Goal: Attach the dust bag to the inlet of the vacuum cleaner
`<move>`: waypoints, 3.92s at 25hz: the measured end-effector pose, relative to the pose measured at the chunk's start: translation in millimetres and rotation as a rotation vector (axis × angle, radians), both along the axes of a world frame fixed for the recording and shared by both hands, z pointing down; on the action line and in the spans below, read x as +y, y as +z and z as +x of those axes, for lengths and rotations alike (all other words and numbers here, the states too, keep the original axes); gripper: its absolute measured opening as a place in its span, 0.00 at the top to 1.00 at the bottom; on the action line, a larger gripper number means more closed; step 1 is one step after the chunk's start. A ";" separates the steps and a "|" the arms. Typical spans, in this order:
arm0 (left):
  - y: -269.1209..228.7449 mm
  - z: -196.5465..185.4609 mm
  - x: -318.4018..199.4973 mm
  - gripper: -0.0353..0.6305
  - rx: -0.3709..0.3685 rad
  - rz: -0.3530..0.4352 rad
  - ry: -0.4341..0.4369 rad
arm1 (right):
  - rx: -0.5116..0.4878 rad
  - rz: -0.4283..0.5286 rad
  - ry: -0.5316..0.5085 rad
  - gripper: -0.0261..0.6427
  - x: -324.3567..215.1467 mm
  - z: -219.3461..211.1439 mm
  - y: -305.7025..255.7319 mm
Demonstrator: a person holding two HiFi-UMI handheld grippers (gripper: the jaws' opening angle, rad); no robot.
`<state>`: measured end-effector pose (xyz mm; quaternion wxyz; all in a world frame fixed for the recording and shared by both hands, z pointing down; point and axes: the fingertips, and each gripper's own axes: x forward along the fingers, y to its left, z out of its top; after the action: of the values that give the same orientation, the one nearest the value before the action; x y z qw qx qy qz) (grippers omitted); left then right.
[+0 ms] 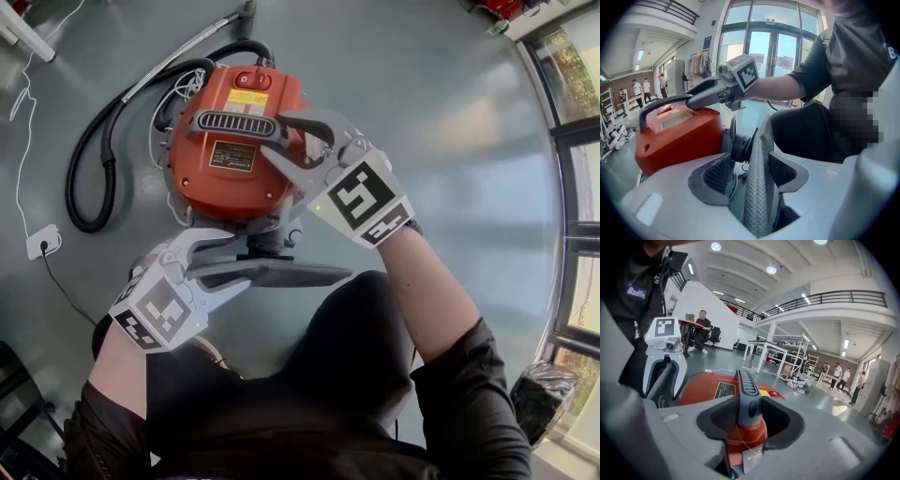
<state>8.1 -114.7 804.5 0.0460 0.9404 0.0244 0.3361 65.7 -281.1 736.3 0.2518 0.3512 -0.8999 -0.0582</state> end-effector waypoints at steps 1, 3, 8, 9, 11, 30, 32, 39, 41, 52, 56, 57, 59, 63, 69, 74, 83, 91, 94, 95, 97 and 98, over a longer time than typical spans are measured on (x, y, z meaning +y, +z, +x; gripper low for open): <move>-0.3 -3.0 0.2 0.53 -0.003 0.000 0.001 | -0.003 -0.001 0.000 0.75 0.0 0.6 -0.4; -3.7 -7.3 -0.6 0.52 0.007 -0.003 -0.004 | -0.017 -0.006 0.003 0.74 0.3 2.4 -2.4; -18.4 -13.5 -8.5 0.52 0.048 0.015 -0.024 | -0.056 0.005 0.023 0.74 6.7 10.6 -15.8; -20.6 -15.2 -10.2 0.52 0.047 0.025 -0.026 | -0.058 0.013 0.028 0.74 9.1 13.2 -20.1; -25.8 -19.3 -13.0 0.52 0.042 0.046 -0.026 | -0.070 0.032 0.037 0.74 15.6 18.5 -30.7; -101.6 -28.7 -27.5 0.57 0.158 0.118 -0.147 | -0.335 -0.053 0.139 0.74 81.1 -8.4 -68.9; -116.5 -28.7 -27.3 0.59 0.154 0.104 -0.168 | -0.345 -0.081 0.156 0.74 87.4 -9.7 -79.7; -181.5 -33.2 -24.9 0.64 0.164 0.047 -0.256 | -0.358 -0.169 0.238 0.74 109.1 -5.1 -126.2; -208.1 -35.8 -25.4 0.67 0.163 0.037 -0.285 | -0.344 -0.171 0.237 0.75 115.1 -9.2 -150.2; -379.6 -56.9 2.8 0.68 0.145 0.016 -0.305 | -0.384 -0.362 0.412 0.75 171.0 6.7 -285.3; -423.2 -74.6 24.4 0.68 0.123 0.022 -0.308 | -0.365 -0.361 0.422 0.76 190.1 -6.8 -341.6; -434.1 -79.0 30.8 0.68 0.118 0.024 -0.305 | -0.362 -0.355 0.427 0.76 195.2 -11.0 -356.5; -456.2 -89.1 43.9 0.68 0.116 0.027 -0.306 | -0.366 -0.352 0.434 0.76 206.5 -21.5 -385.3; -499.5 -109.6 63.7 0.70 0.154 0.017 -0.334 | -0.378 -0.339 0.429 0.78 231.7 -46.9 -436.3; -531.8 -123.7 82.9 0.70 0.186 0.037 -0.352 | -0.353 -0.303 0.400 0.78 268.2 -61.7 -469.2; -554.2 -105.7 113.8 0.71 0.210 0.060 -0.381 | -0.385 -0.287 0.359 0.78 298.5 -50.6 -477.8; -579.7 -53.9 192.4 0.71 0.179 0.110 -0.456 | -0.431 -0.244 0.157 0.78 365.3 -31.5 -504.3; -598.2 -43.5 235.5 0.71 0.150 0.123 -0.474 | -0.460 -0.224 0.080 0.78 403.7 -25.7 -523.2; -600.4 -41.4 244.7 0.72 0.179 0.106 -0.452 | -0.464 -0.207 0.095 0.79 413.5 -25.5 -533.1; -602.6 -40.3 249.2 0.72 0.200 0.093 -0.435 | -0.466 -0.205 0.104 0.79 417.5 -27.7 -535.9; -610.4 -42.5 258.8 0.74 0.244 0.075 -0.392 | -0.469 -0.200 0.114 0.82 425.3 -39.1 -542.3; -614.3 -47.0 263.3 0.75 0.262 0.072 -0.370 | -0.468 -0.198 0.116 0.83 428.9 -48.0 -545.6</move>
<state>-38.8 148.6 190.1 0.0696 0.9655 -0.1547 0.1978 17.7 147.8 190.7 0.0729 0.3800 -0.9132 0.1276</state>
